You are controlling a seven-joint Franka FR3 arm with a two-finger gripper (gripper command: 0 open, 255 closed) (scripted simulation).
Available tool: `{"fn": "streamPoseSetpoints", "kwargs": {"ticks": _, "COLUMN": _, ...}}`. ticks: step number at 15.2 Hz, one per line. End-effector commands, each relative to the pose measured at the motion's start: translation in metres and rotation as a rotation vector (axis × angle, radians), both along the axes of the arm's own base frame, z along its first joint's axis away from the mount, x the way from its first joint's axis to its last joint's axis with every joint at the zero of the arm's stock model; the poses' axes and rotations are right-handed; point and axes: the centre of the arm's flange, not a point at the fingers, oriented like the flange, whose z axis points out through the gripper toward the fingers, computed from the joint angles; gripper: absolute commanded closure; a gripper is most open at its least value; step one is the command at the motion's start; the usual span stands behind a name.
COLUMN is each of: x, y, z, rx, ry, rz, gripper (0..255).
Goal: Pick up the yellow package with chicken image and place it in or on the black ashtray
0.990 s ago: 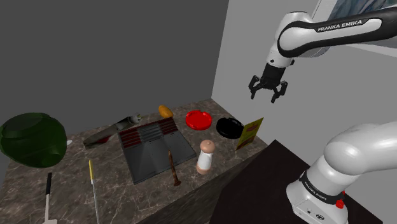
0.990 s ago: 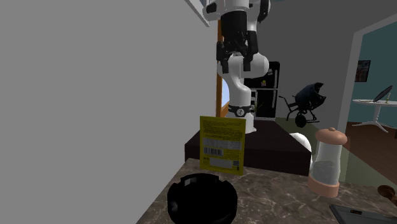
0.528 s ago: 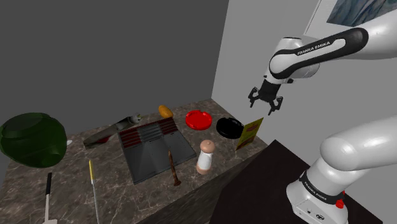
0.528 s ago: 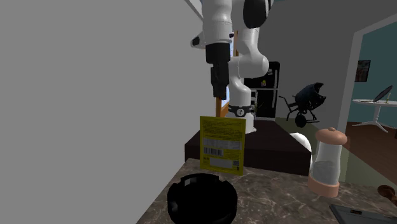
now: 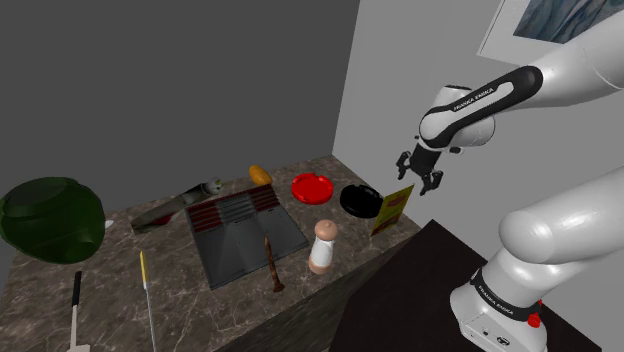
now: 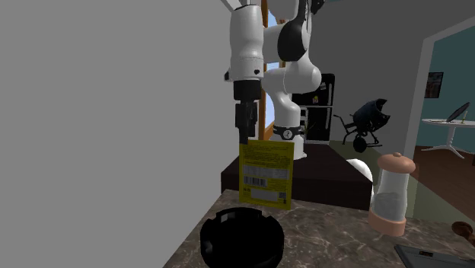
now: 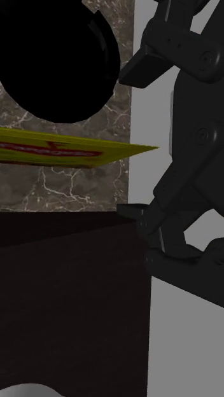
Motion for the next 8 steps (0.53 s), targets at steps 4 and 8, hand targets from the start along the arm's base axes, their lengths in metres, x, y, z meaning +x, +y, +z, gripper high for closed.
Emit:
{"fn": "streamPoseSetpoints", "kwargs": {"ticks": 4, "x": 0.001, "y": -0.001, "z": -0.027, "rx": -0.001, "ry": -0.001, "rz": -0.007, "gripper": 0}}
{"fn": "streamPoseSetpoints", "kwargs": {"ticks": 8, "x": 0.001, "y": -0.001, "z": -0.031, "rx": -0.001, "ry": -0.001, "rz": -0.007, "gripper": 0}}
